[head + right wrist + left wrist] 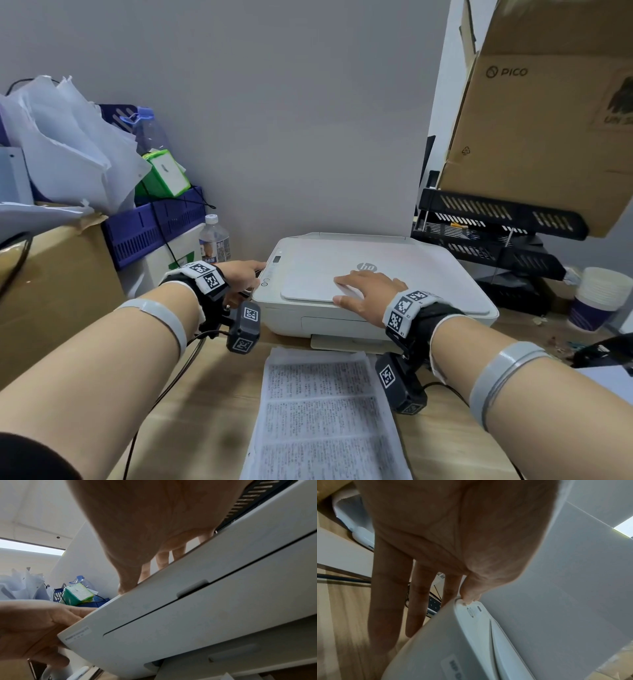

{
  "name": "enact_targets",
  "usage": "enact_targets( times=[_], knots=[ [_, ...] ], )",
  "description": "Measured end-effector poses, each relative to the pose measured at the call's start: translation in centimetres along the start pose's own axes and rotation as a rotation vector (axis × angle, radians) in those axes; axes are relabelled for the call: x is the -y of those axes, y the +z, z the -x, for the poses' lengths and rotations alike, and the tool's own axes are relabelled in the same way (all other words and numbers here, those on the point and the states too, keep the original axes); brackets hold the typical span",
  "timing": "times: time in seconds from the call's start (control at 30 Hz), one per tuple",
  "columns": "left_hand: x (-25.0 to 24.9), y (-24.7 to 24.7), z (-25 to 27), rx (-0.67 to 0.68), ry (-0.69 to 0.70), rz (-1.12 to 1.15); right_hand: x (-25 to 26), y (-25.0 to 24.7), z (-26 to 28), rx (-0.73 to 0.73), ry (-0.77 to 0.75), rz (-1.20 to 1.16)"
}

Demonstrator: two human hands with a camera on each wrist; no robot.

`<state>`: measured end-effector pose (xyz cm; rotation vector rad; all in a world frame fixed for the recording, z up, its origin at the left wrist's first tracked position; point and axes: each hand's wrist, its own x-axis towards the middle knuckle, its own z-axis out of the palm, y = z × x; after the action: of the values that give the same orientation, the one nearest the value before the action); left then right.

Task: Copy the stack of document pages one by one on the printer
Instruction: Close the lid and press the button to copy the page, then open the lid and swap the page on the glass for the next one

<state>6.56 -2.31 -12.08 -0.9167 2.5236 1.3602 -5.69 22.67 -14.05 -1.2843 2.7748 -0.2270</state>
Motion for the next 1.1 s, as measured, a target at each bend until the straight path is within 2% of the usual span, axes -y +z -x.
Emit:
enact_targets(
  times=[0.17, 0.27, 0.37, 0.43, 0.53, 0.63, 0.73, 0.8, 0.9, 1.03, 1.1],
  knots=[
    [-0.1, 0.2, 0.1, -0.021, 0.027, 0.03, 0.3, -0.7, 0.6, -0.092, -0.072, 0.1],
    [-0.3, 0.2, -0.2, -0.089, 0.031, 0.025, 0.7, -1.5, 0.8, -0.143, -0.121, 0.224],
    [-1.0, -0.3, -0.4, -0.165, 0.063, -0.053, 0.7, -2.1, 0.7, -0.265, -0.222, 0.377],
    [-1.3, -0.9, -0.7, -0.214, 0.125, -0.169, 0.6, -2.9, 0.5, -0.384, -0.258, 0.38],
    [-2.2, -2.1, -1.0, -0.223, 0.318, -0.281, 0.7, -5.1, -0.5, -0.557, -0.234, 0.284],
    [-4.1, -2.5, -1.5, -0.204, 0.48, -0.087, 1.3, -8.3, -1.9, -0.669, -0.193, 0.237],
    [-6.7, -2.7, -2.8, -0.278, 0.54, 0.148, 2.0, -10.9, -3.2, -0.847, -0.177, 0.154],
    [-8.2, -2.7, -4.0, -0.292, 0.554, 0.267, 2.2, -11.7, -3.6, -0.915, -0.15, 0.074],
    [-9.8, -2.9, -6.2, -0.311, 0.548, 0.375, 1.5, -11.4, -3.3, -0.862, -0.135, -0.025],
    [-11.8, -3.2, -8.9, -0.326, 0.512, 0.499, -1.2, -8.2, -3.3, -0.521, -0.095, -0.049],
    [-12.5, -3.3, -9.9, -0.338, 0.482, 0.519, -2.9, -6.7, -3.4, -0.442, -0.075, -0.085]
  ],
)
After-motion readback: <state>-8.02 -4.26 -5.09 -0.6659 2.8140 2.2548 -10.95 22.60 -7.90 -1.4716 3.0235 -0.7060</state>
